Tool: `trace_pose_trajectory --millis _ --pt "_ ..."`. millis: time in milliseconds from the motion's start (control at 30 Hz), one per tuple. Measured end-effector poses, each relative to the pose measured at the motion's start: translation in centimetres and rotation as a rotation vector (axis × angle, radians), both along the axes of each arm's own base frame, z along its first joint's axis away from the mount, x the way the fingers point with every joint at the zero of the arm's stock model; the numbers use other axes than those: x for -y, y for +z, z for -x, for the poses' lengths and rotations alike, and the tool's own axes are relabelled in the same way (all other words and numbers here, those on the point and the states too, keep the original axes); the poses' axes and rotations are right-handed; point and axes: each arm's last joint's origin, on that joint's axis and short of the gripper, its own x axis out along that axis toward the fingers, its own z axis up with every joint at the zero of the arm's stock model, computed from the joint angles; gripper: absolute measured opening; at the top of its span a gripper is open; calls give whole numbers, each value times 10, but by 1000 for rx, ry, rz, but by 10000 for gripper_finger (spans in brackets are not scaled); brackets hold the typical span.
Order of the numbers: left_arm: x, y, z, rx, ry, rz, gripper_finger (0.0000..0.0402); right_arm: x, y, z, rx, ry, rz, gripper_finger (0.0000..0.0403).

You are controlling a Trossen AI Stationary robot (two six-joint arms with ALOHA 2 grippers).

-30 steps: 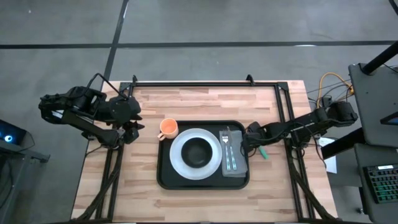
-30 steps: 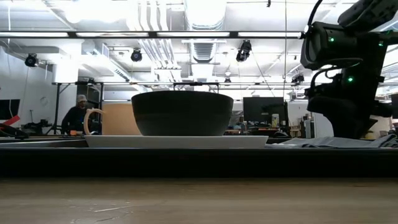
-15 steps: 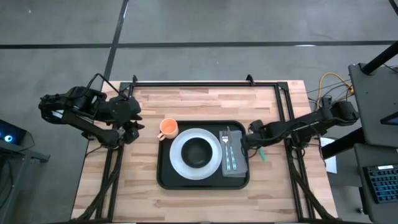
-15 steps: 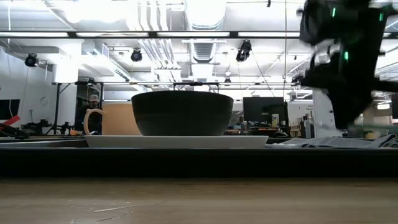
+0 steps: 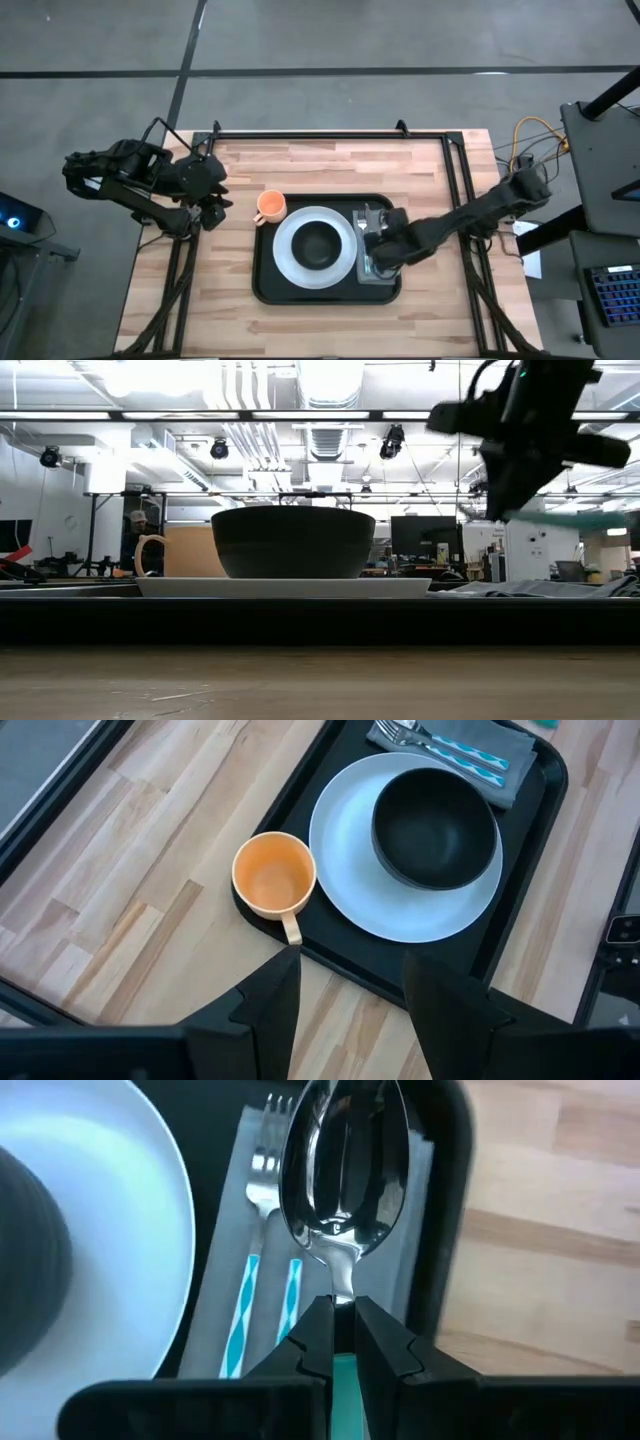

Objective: Set up tray
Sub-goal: Put the blue spoon on top of the gray napkin to the right of the blue patterned knife, then return to Home Position

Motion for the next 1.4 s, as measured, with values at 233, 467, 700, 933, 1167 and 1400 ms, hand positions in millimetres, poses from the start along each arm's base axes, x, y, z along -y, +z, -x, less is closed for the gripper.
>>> trace_pose_trajectory --millis 233,467,700,933,1167,1400 --pt "0 0 0 0 1 0 158 -6 -34 -26 -92 -51 28 12" --pt "0 0 0 0 0 1 158 -2 -58 -26 -67 -99 13 12" --pt "0 0 0 0 1 1 158 5 -79 -13 -61 -152 12 11" --pt "0 0 0 -2 -12 -7 158 5 -81 -13 -44 -130 25 37" --pt "0 0 0 -2 -14 -9 158 5 -79 -14 -69 -76 37 84" --pt "0 0 0 -3 -16 -10 158 4 -63 -19 -98 -31 68 102"
